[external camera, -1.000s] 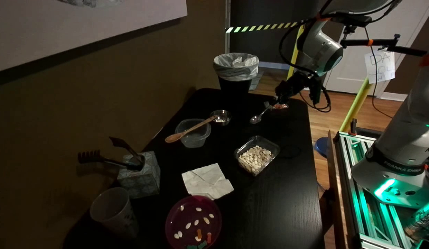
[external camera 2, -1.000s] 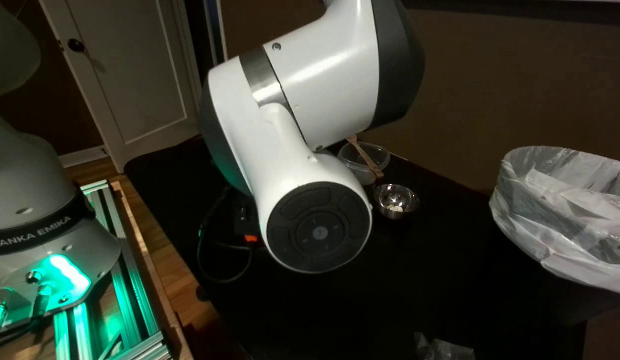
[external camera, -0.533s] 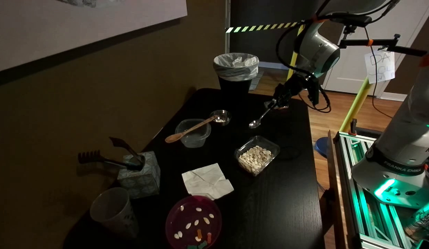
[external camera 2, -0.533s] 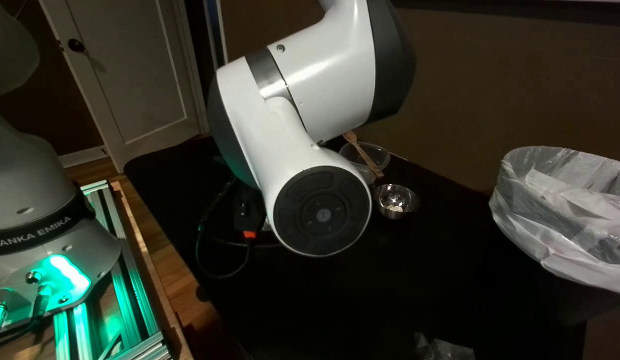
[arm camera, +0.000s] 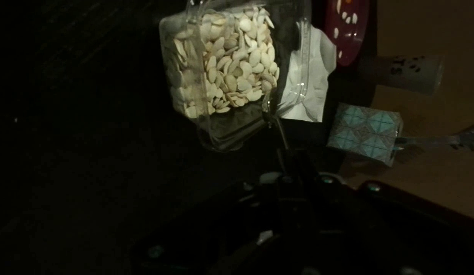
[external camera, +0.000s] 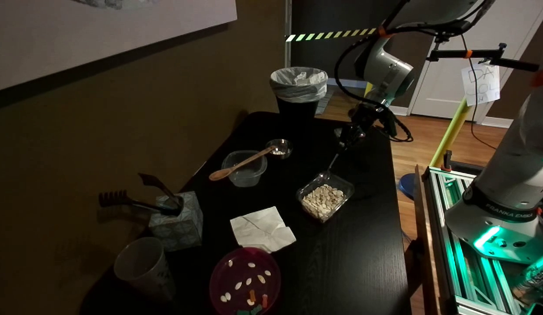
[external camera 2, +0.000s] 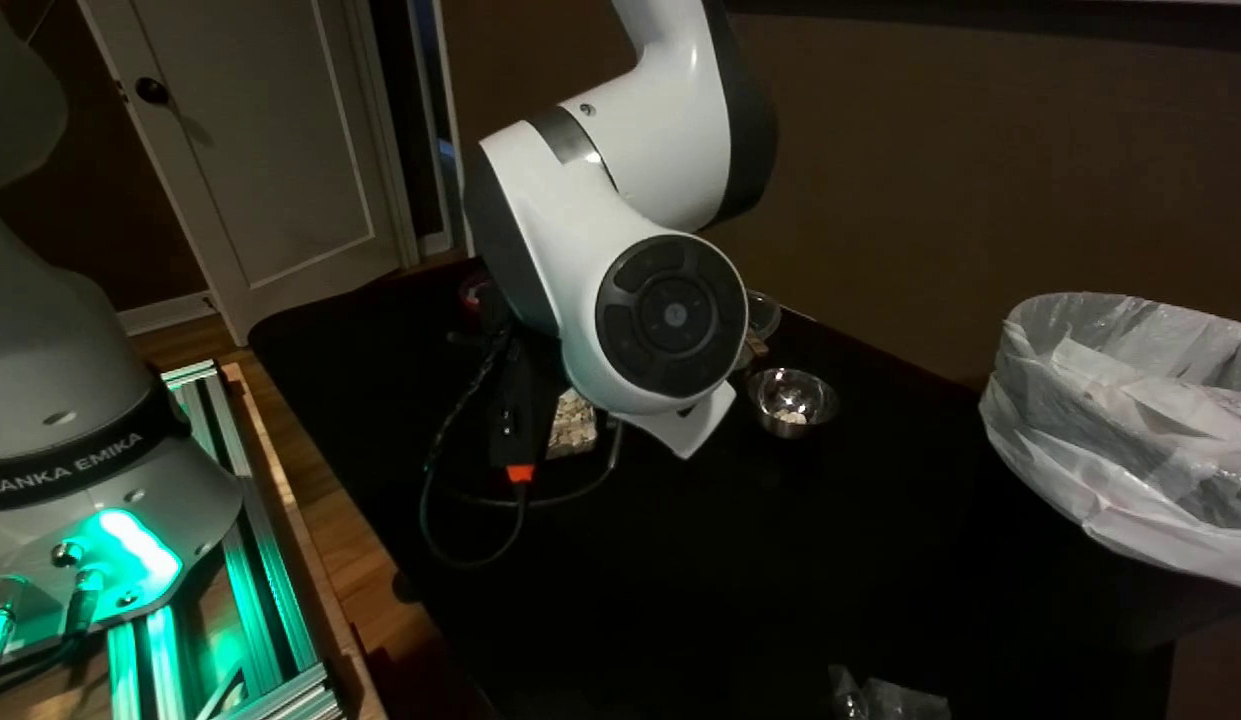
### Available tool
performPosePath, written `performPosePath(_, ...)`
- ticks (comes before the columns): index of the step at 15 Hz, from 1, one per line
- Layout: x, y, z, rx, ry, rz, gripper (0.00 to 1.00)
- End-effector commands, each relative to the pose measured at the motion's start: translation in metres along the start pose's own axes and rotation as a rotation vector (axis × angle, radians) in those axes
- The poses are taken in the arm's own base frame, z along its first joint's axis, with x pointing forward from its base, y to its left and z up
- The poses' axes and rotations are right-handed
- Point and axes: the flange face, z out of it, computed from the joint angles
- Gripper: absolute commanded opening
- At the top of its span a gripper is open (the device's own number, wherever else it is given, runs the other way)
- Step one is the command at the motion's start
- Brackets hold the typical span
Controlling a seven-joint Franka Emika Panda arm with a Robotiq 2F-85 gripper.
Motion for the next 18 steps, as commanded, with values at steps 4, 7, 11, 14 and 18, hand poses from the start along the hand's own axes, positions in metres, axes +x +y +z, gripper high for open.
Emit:
performPosePath(4,-0.009,0.002,0.001,-0.142,-0.055,-0.089,0.01)
performPosePath(7,-0.009,0.004,-0.006,-0.208,-0.066,-0.119,0.01)
performPosePath(11,-0.009,-0.007,-0.004,-0.268,-0.056,-0.213,0.01)
performPosePath(14,-0.001,-0.017,-0.004,-0.303,0.000,-0.273,0.01)
performPosePath(18,0.006,-0.033,0.002,-0.359,0.092,-0.323,0.01)
